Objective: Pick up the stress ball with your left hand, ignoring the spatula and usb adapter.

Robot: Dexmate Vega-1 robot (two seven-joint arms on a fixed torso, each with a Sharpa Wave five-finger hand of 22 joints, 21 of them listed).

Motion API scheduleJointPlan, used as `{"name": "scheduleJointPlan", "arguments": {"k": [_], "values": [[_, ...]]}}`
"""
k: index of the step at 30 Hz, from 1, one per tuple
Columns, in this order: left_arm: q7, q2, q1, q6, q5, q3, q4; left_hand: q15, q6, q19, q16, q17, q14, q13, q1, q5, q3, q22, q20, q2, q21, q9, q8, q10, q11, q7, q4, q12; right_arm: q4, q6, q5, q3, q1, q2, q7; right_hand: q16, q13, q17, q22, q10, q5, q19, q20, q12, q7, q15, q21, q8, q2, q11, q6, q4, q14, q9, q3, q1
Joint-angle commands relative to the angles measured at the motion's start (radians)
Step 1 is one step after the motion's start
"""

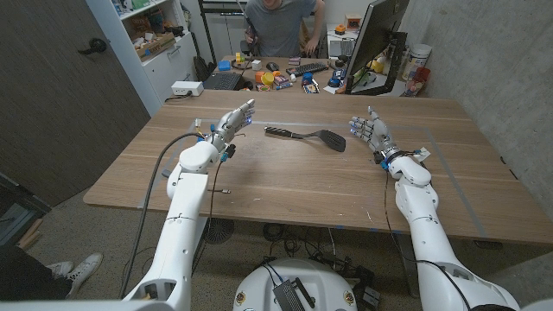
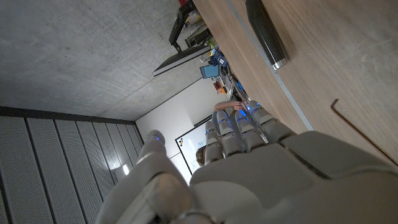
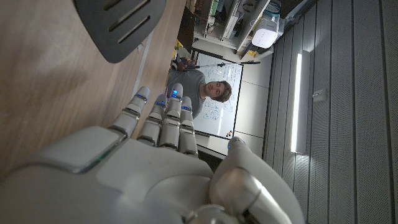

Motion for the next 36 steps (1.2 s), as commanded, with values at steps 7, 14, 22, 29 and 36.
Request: {"name": "scheduleJointPlan", "arguments": {"k": [7, 14, 22, 29, 36], "values": [[-0.071, -0.024, 0.088, 0.230, 0.462, 0.060, -0.295, -0.077, 0.029, 0.007, 0.005, 0.004, -0.001, 0.004, 0.024, 0.006, 0.006, 0.002, -0.053, -0.015, 0.008, 0.003, 0.010, 0.009, -0.015, -0.035, -0.017, 0.010, 0.027, 0.008, -0.064, 0.068, 0.023, 0.061, 0.040, 0.004, 0.001, 0.002, 0.002, 0.006, 0.007, 0.008, 0.001, 0.000, -0.001, -0.004, 0.006, -0.003, 0.035, 0.006, 0.004, -0.002, 0.006, 0.005, 0.010, 0.011], [-0.080, -0.030, 0.124, 0.239, 0.574, 0.073, -0.378, -0.082, 0.033, 0.038, 0.006, 0.003, 0.002, 0.004, 0.065, 0.016, 0.007, 0.001, -0.046, -0.047, 0.017, 0.002, 0.007, 0.008, -0.022, -0.029, -0.039, 0.008, 0.029, 0.009, -0.070, 0.073, 0.027, 0.070, 0.047, 0.004, 0.001, 0.002, 0.002, 0.007, 0.007, 0.007, 0.002, -0.001, 0.000, -0.003, 0.005, -0.004, 0.035, 0.006, 0.005, -0.002, 0.006, 0.005, 0.010, 0.011], [-0.083, -0.052, 0.170, 0.224, 0.651, 0.065, -0.452, -0.082, 0.019, 0.074, 0.007, 0.003, 0.008, 0.004, 0.178, 0.050, 0.017, 0.001, -0.048, -0.110, 0.020, 0.003, -0.001, -0.005, -0.028, -0.003, -0.056, 0.003, 0.028, 0.000, -0.079, 0.075, 0.032, 0.076, 0.046, 0.004, 0.001, 0.002, 0.002, 0.007, 0.007, 0.008, 0.001, -0.002, 0.000, -0.004, 0.006, -0.005, 0.035, 0.005, 0.004, -0.002, 0.006, 0.005, 0.010, 0.011], [-0.173, -0.075, 0.184, 0.296, 0.739, 0.061, -0.511, -0.073, -0.069, 0.092, -0.002, 0.004, -0.034, 0.006, 0.411, 0.109, 0.042, 0.001, -0.049, -0.191, 0.010, 0.007, -0.028, -0.084, -0.026, 0.006, -0.054, -0.012, 0.038, 0.002, -0.084, 0.074, 0.039, 0.080, 0.047, 0.004, 0.001, 0.002, 0.002, 0.006, 0.007, 0.007, 0.002, -0.003, 0.000, -0.003, 0.005, -0.006, 0.035, 0.004, 0.004, -0.002, 0.005, 0.005, 0.010, 0.011], [-0.299, -0.100, 0.178, 0.421, 0.888, 0.083, -0.535, -0.043, -0.181, 0.106, -0.001, 0.007, -0.093, 0.008, 0.616, 0.138, 0.079, 0.004, -0.054, -0.177, 0.013, 0.011, -0.036, -0.169, 0.011, 0.031, -0.050, -0.012, 0.053, 0.008, -0.089, 0.072, 0.046, 0.079, 0.055, 0.004, 0.001, 0.002, 0.002, 0.006, 0.007, 0.008, 0.002, -0.004, 0.000, -0.002, 0.005, -0.007, 0.035, 0.005, 0.003, -0.002, 0.006, 0.005, 0.010, 0.011]]}}
